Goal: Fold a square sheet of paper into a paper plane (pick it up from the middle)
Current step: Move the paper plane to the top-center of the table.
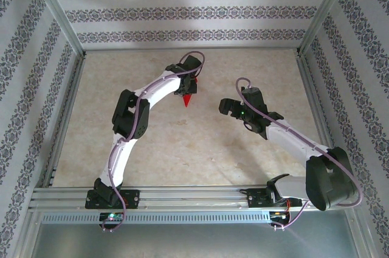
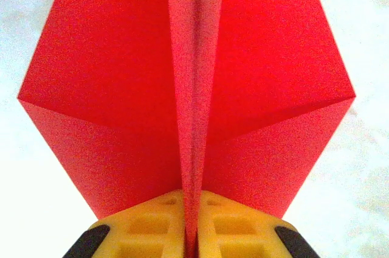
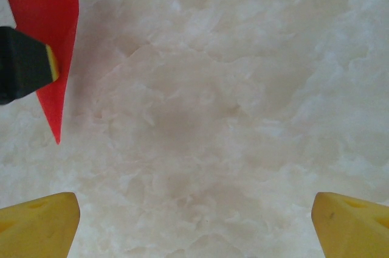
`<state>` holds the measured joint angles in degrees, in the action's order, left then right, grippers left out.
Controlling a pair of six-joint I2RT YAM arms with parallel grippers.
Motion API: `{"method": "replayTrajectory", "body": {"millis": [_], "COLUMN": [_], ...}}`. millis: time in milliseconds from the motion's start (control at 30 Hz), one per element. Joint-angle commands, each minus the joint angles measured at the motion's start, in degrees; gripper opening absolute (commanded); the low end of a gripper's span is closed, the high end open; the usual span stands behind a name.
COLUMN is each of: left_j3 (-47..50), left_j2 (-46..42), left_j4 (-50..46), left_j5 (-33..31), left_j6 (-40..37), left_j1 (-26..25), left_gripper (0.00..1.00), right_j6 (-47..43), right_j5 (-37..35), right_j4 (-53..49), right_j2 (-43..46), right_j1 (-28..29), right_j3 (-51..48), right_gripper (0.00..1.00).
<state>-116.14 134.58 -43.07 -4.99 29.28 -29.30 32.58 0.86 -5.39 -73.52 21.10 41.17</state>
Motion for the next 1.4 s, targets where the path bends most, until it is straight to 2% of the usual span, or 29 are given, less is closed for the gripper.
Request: {"method": "replayTrajectory", "body": {"millis": [0, 167, 367, 567, 867, 1367], "left_j3": [-6.6, -14.3, -14.8, -14.0, -13.5, -15.2], "left_j2": [4.1, 9.2, 10.5, 11.2, 12.3, 12.0], "left_j4": [-7.9, -13.9, -15.5, -14.8, -13.7, -13.7], "left_j5": [-0.7, -0.9, -1.3, -1.0, -0.3, 0.2], "left_j6": [0.1, 0.9, 2.7, 4.2, 6.1, 6.2], "left_j1": [0.6, 0.6, 0.6, 0.6, 0.6, 0.6], "left_gripper": [0.11, 0.11, 0.12, 0.26, 0.34, 0.32], "right_j6": [-0.1, 0.3, 0.6, 0.7, 0.8, 1.3], "right_j5": [-0.8, -0.5, -0.1, 0.4, 0.8, 1.6], "right_j4": [-0.7, -0.7, -0.4, -0.3, -0.3, 0.2], "right_j2": [1.2, 1.2, 0.8, 0.6, 0.5, -0.1], "right_j1": [-0.8, -1.2, -1.3, -1.4, -1.4, -1.5], "right_j3": [-0.5, -0.6, -1.2, -1.2, -1.5, -1.2], "right_gripper": [0.98, 0.98, 0.98, 0.98, 0.98, 0.98]}}
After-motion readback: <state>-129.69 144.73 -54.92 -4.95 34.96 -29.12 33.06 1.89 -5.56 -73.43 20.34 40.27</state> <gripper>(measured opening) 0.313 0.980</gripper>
